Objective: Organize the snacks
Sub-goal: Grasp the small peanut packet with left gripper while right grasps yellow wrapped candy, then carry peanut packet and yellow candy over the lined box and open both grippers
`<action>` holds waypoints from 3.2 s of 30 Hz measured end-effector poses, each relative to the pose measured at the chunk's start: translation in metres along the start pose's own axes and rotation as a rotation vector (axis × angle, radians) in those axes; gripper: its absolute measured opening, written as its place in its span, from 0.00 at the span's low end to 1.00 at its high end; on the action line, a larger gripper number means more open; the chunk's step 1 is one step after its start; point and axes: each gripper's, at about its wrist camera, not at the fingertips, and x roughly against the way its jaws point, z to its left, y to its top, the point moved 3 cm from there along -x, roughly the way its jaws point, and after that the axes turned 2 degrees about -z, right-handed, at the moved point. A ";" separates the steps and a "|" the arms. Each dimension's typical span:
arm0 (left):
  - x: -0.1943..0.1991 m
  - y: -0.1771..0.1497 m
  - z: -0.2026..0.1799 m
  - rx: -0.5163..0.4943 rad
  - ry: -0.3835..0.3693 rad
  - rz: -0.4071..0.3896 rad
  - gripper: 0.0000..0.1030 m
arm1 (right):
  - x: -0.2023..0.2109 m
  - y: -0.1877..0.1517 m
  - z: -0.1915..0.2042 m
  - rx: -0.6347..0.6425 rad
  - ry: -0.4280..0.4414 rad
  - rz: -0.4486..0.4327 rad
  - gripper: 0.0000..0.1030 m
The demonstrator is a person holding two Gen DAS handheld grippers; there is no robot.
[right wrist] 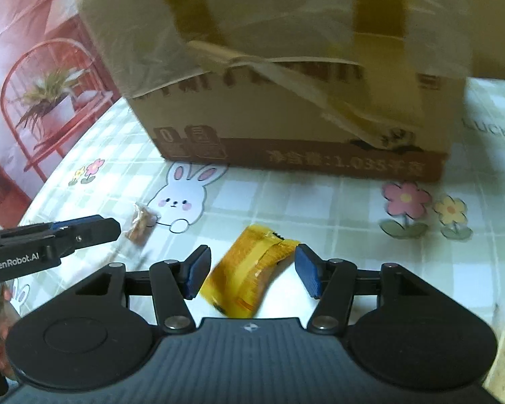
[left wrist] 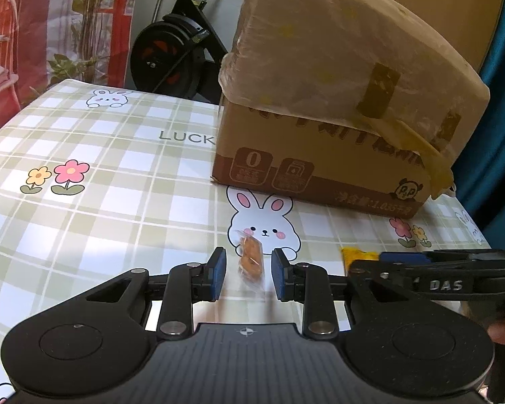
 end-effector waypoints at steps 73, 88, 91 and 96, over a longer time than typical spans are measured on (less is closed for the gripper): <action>0.071 0.176 -0.081 -0.201 -0.052 -0.412 0.17 | 0.142 0.120 0.001 0.285 -0.128 -0.623 0.33; 0.026 0.188 -0.071 -0.222 -0.050 -0.273 0.43 | 0.117 0.148 -0.027 0.232 -0.143 -0.496 0.46; 0.038 0.180 -0.070 -0.229 -0.056 -0.289 0.43 | 0.128 0.138 -0.030 0.225 -0.131 -0.490 0.46; 0.060 0.162 -0.071 -0.210 -0.062 -0.312 0.44 | 0.151 0.116 -0.038 0.205 -0.113 -0.481 0.46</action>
